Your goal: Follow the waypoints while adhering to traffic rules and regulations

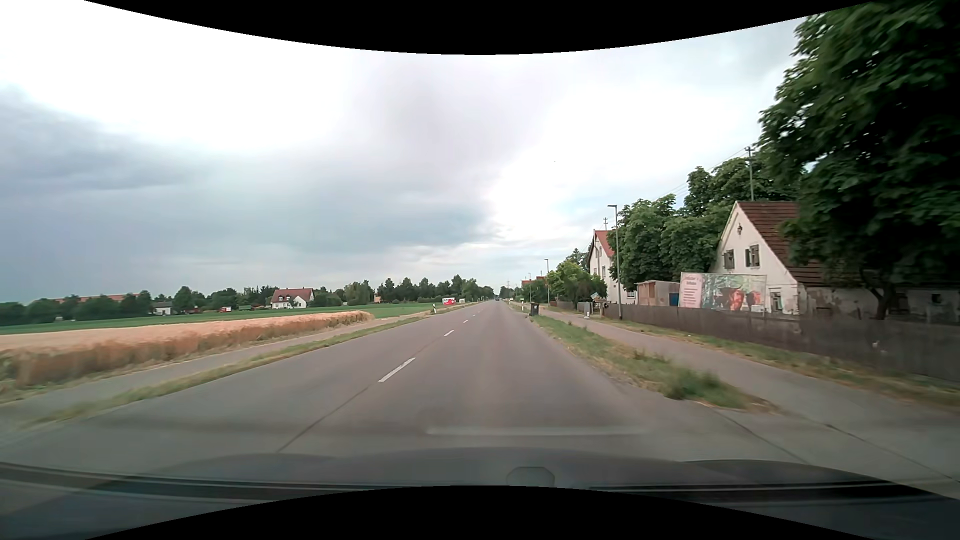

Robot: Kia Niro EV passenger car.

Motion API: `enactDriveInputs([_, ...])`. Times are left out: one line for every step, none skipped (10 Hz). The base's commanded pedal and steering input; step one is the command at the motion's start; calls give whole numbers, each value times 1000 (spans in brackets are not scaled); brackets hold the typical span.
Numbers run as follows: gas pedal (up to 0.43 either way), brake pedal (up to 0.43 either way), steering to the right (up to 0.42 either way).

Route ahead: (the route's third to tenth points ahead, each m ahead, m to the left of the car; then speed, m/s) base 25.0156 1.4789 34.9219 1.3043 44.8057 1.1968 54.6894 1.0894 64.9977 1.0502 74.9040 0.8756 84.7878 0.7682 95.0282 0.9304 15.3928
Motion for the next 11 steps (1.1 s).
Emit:
enactDriveInputs([169, 0, -1])
enactDriveInputs([169, 0, -1])
enactDriveInputs([169, 0, 0])
enactDriveInputs([169, 0, -1])
enactDriveInputs([169, 0, -1])
enactDriveInputs([169, 0, -1])
enactDriveInputs([169, 0, 0])
enactDriveInputs([169, 0, 0])
enactDriveInputs([177, 0, 0])
enactDriveInputs([177, 0, 0])
enactDriveInputs([177, 0, -1])
